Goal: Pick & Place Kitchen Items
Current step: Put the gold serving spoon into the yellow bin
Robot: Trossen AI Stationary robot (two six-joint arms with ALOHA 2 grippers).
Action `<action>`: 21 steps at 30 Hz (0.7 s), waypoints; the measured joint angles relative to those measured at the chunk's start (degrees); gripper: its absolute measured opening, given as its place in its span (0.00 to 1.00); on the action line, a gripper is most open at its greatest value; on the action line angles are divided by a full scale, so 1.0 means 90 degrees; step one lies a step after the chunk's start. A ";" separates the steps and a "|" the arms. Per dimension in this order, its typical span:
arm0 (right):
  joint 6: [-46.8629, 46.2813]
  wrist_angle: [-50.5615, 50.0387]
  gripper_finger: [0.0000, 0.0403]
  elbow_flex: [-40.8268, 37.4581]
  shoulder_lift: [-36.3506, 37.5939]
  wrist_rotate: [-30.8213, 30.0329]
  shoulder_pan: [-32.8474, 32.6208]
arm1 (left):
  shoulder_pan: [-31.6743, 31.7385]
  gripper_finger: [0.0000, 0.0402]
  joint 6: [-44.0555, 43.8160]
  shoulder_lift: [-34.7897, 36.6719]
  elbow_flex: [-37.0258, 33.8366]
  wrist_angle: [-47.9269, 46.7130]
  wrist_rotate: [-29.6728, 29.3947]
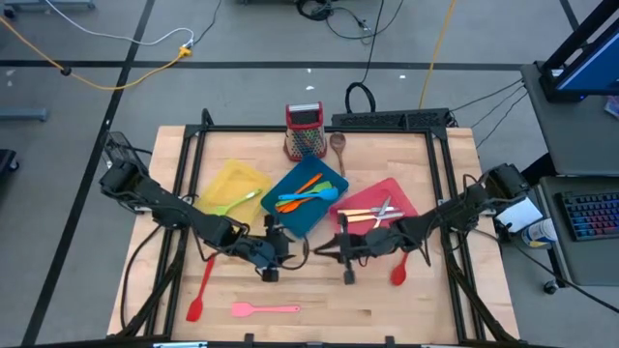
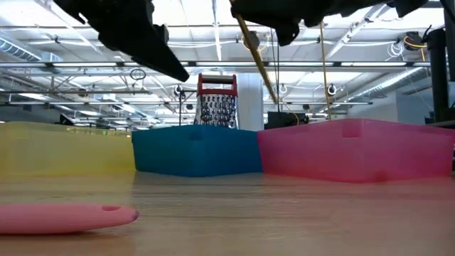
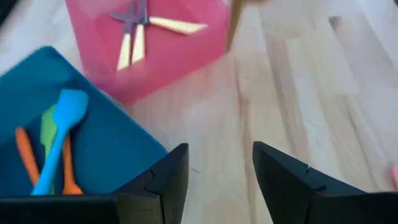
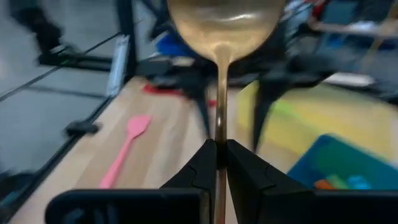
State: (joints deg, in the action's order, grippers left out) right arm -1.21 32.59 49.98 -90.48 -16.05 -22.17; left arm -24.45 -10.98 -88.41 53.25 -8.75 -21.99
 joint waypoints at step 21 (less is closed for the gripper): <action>0.1753 0.2001 0.05 0.0000 -0.0005 -0.0359 0.0011 | 0.0180 0.46 0.1529 -0.0001 -0.0012 0.2480 -0.0440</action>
State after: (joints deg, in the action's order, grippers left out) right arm 14.57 50.60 49.98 -90.52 -19.28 -22.06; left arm -22.83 2.79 -88.42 53.15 13.57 -25.96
